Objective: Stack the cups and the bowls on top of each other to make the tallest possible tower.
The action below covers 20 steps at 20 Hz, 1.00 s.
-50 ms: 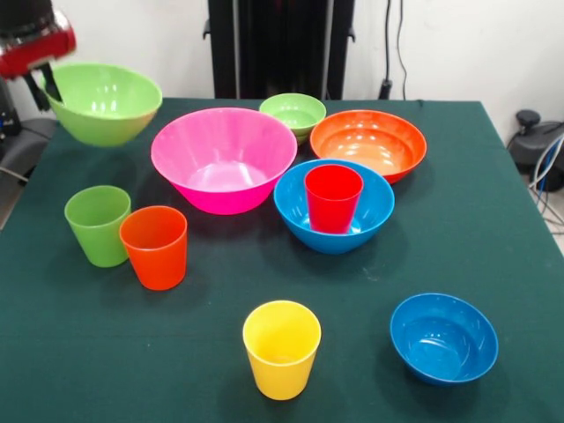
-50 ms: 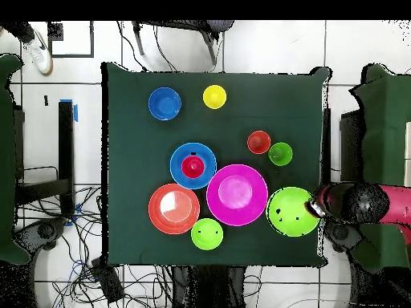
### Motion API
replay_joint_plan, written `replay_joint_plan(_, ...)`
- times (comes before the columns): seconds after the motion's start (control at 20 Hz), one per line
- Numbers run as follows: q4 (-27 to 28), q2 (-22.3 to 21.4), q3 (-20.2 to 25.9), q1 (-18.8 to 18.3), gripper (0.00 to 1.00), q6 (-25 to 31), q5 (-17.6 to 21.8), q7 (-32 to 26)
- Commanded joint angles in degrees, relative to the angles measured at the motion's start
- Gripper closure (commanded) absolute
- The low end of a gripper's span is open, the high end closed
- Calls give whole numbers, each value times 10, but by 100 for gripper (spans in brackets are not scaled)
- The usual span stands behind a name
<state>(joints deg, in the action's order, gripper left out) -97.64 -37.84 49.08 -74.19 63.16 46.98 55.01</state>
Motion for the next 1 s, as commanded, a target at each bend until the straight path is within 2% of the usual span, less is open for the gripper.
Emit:
replay_joint_plan(0.05, -10, -78, 41, 25, 100, 114, -39, -220)
replay_joint_plan(0.25, 1, -95, 56, 34, 100, 156, -56, -217)
replay_joint_plan(0.45, 22, -104, 70, 39, 100, 189, -90, -195)
replay_joint_plan(0.7, 30, -90, 95, 36, 100, 162, -156, -121)
replay_joint_plan(0.85, 28, -86, 112, 34, 100, 118, -201, -69)
replay_joint_plan(1.0, 32, -89, 115, 40, 100, 101, -224, -40)
